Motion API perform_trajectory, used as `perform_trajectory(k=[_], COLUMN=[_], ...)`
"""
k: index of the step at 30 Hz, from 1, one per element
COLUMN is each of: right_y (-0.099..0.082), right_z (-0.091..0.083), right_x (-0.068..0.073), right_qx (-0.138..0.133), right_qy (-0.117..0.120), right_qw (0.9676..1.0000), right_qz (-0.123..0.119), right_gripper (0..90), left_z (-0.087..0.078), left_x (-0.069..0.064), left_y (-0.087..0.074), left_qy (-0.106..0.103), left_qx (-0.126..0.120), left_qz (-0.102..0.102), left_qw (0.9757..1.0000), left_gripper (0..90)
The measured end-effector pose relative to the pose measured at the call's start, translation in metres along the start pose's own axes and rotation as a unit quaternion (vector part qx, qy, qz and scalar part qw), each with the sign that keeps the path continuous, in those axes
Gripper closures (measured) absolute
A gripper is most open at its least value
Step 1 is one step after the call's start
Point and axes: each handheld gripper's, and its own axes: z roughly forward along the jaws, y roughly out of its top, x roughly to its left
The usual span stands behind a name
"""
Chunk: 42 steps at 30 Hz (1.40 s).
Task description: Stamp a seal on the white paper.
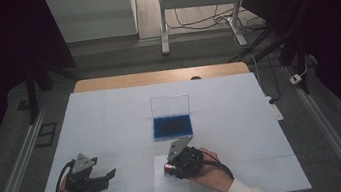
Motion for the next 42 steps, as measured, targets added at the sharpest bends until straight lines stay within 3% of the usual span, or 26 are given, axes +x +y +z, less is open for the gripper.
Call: perform_trajectory(k=[13, 42], right_y=[0.0001, 0.0063], right_z=[0.0014, 0.0065], right_x=[0.0002, 0.0023], right_qx=[0.003, 0.042], right_qy=[-0.001, -0.009], right_qw=[1.0, 0.999], right_qz=[-0.002, -0.013], right_gripper=[69.8, 70.6], left_z=[-0.0001, -0.0006], left_x=[0.0002, -0.0002], left_y=[-0.0001, -0.0004], left_qy=[0.0, 0.001], left_qx=[0.001, 0.002], left_qz=[0.001, -0.001], left_qw=[1.0, 1.0], left_gripper=[20.1, 20.0])
